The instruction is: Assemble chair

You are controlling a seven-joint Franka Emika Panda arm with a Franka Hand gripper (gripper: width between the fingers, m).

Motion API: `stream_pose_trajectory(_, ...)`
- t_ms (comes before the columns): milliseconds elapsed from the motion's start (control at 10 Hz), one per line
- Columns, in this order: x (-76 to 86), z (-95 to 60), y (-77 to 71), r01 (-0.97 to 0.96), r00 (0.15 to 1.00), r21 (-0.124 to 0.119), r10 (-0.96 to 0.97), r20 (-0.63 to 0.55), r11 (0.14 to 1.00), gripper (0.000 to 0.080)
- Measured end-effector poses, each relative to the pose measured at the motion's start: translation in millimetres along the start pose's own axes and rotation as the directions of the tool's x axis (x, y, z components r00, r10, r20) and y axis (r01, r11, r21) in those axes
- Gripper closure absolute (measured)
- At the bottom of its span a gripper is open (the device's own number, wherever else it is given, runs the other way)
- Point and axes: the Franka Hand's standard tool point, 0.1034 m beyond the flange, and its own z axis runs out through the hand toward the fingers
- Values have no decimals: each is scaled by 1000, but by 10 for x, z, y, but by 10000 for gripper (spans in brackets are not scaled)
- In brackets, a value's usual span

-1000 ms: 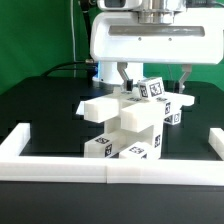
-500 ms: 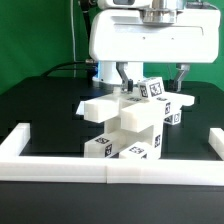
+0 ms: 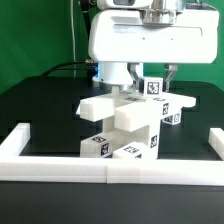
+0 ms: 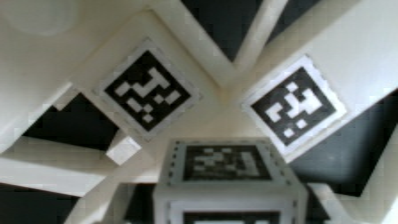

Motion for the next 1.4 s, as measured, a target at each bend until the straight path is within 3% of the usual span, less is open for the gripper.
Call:
stream_pose_trajectory(400, -1, 2, -2, -62, 998, 1, 62, 0, 998, 531)
stream_pose_trajectory(700, -12, 16, 19, -278, 961, 0, 278, 3, 961, 530)
stream_pose_trajectory(1400, -18, 29, 51, -734, 679, 7, 734, 7, 679, 528)
